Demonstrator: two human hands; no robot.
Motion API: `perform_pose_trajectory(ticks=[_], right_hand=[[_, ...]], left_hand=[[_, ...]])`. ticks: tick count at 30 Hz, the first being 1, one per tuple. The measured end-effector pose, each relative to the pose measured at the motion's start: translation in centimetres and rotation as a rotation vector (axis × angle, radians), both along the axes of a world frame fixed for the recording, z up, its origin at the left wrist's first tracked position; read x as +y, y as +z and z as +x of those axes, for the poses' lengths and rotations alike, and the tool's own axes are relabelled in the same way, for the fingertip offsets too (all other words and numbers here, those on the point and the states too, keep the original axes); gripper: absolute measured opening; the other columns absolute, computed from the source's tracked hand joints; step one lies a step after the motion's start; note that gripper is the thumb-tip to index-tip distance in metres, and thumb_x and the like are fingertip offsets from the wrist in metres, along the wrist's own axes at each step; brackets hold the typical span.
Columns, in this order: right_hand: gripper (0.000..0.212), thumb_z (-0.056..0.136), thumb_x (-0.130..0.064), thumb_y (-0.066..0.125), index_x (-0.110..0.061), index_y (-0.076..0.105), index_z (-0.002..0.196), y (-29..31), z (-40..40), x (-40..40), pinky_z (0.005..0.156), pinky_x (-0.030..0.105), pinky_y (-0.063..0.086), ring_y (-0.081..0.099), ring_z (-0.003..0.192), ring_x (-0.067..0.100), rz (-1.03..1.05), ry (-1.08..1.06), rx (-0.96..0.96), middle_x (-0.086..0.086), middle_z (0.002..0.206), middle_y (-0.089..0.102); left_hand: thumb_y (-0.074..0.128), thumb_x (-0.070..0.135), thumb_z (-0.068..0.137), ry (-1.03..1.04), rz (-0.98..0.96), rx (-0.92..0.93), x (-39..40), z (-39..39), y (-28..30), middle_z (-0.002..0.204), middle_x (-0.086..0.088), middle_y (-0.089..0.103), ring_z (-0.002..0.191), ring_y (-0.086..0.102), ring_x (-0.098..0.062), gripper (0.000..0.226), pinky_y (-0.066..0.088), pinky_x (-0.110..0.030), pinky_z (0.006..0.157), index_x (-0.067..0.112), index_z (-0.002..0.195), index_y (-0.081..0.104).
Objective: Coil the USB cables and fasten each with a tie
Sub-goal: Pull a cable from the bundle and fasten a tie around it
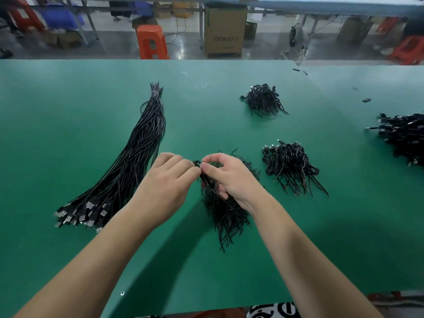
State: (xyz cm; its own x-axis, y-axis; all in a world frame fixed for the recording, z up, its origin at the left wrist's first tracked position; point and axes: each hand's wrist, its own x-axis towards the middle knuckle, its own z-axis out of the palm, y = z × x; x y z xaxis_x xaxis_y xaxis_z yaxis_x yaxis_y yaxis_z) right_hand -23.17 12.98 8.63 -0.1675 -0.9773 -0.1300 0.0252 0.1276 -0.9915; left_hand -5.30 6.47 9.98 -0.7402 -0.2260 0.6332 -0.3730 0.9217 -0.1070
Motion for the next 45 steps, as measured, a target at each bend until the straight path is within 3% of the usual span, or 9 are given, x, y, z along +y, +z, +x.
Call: perform_pose_trajectory(ticks=[6, 11, 15, 18, 22, 29, 35, 38, 45], right_hand=[[0.016, 0.104, -0.011, 0.052, -0.015, 0.067, 0.104, 0.5, 0.4, 0.0, 0.054, 0.032, 0.05, 0.052, 0.052, 0.02, -0.07, 0.047, -0.092, 0.006, 0.072, 0.068], [0.02, 0.092, -0.005, 0.07, -0.012, 0.069, 0.111, 0.4, -0.1, 0.3, 0.062, 0.023, 0.054, 0.059, 0.063, 0.007, -0.111, 0.124, -0.072, -0.009, 0.077, 0.07], [0.014, 0.092, -0.036, 0.072, -0.024, 0.077, 0.086, 0.2, -0.3, 0.1, 0.052, 0.017, 0.032, 0.044, 0.047, 0.004, -0.069, -0.033, 0.178, -0.008, 0.061, 0.062], [0.028, 0.098, -0.039, 0.062, -0.024, 0.076, 0.079, 0.1, 0.4, 0.3, 0.043, 0.025, 0.017, 0.028, 0.046, 0.02, -0.028, 0.024, 0.042, 0.013, 0.069, 0.068], [0.011, 0.097, -0.032, 0.065, -0.021, 0.065, 0.096, 0.1, 0.7, 0.2, 0.044, 0.022, 0.033, 0.045, 0.042, 0.011, 0.056, -0.037, 0.001, 0.006, 0.066, 0.071], [0.023, 0.105, -0.008, 0.047, -0.016, 0.067, 0.113, 0.8, -0.1, 0.6, 0.061, 0.028, 0.053, 0.061, 0.058, 0.014, -0.022, 0.1, -0.211, 0.01, 0.087, 0.075], [0.031, 0.091, 0.003, 0.068, -0.017, 0.07, 0.113, 0.8, -0.2, 0.4, 0.072, 0.026, 0.057, 0.066, 0.076, 0.014, -0.083, 0.14, -0.078, 0.0, 0.087, 0.072], [0.004, 0.09, -0.025, 0.075, -0.028, 0.076, 0.091, 0.6, 0.2, 0.3, 0.062, 0.029, 0.048, 0.053, 0.059, 0.014, -0.09, 0.007, 0.168, -0.002, 0.07, 0.062], [0.034, 0.105, -0.032, 0.05, -0.021, 0.067, 0.077, 0.5, 1.1, 0.5, 0.038, 0.021, 0.039, 0.048, 0.041, 0.012, -0.015, 0.076, 0.173, 0.0, 0.07, 0.072]], left_hand=[[0.067, 0.011, 0.086, 0.064, 0.543, 0.211, 1.1, -0.6, 0.8, 0.076, 0.01, 0.063, 0.069, 0.052, -0.009, 0.004, 0.041, -0.026, 0.073, 0.013, 0.083, 0.069], [0.074, 0.011, 0.088, 0.122, 1.12, 0.365, 0.2, -0.3, 1.2, 0.064, 0.005, 0.062, 0.058, 0.049, -0.007, 0.015, 0.039, -0.022, 0.058, 0.019, 0.076, 0.068], [0.069, 0.013, 0.091, 0.091, 0.742, 0.24, 0.9, -0.5, 1.1, 0.072, 0.009, 0.065, 0.069, 0.058, -0.01, 0.01, 0.043, -0.023, 0.07, 0.017, 0.082, 0.067], [0.064, 0.007, 0.09, 0.021, 0.32, 0.085, 0.9, -0.5, 0.6, 0.081, 0.001, 0.065, 0.073, 0.06, -0.025, 0.006, 0.042, -0.037, 0.077, 0.009, 0.086, 0.068], [0.07, -0.005, 0.084, 0.022, 0.158, 0.02, 1.1, -0.4, -0.6, 0.086, -0.004, 0.066, 0.074, 0.059, -0.029, 0.013, 0.044, -0.041, 0.077, 0.006, 0.089, 0.07], [0.07, 0.007, 0.089, 0.116, 0.759, 0.269, 0.9, -0.5, 0.2, 0.073, 0.011, 0.062, 0.071, 0.055, -0.008, 0.013, 0.044, -0.022, 0.071, 0.017, 0.082, 0.065], [0.069, 0.008, 0.091, 0.108, 1.328, 0.492, 0.5, -0.7, 0.3, 0.058, 0.009, 0.052, 0.054, 0.039, -0.006, 0.018, 0.031, -0.015, 0.049, 0.016, 0.076, 0.065], [0.071, 0.01, 0.09, 0.131, 1.23, 0.44, 0.7, -0.8, 0.3, 0.062, 0.008, 0.055, 0.057, 0.043, -0.008, 0.015, 0.034, -0.021, 0.054, 0.015, 0.077, 0.065], [0.059, -0.006, 0.083, 0.122, 0.297, 0.051, 1.4, -0.8, 0.3, 0.079, -0.005, 0.059, 0.075, 0.052, -0.025, 0.015, 0.034, -0.031, 0.078, 0.008, 0.086, 0.065]])
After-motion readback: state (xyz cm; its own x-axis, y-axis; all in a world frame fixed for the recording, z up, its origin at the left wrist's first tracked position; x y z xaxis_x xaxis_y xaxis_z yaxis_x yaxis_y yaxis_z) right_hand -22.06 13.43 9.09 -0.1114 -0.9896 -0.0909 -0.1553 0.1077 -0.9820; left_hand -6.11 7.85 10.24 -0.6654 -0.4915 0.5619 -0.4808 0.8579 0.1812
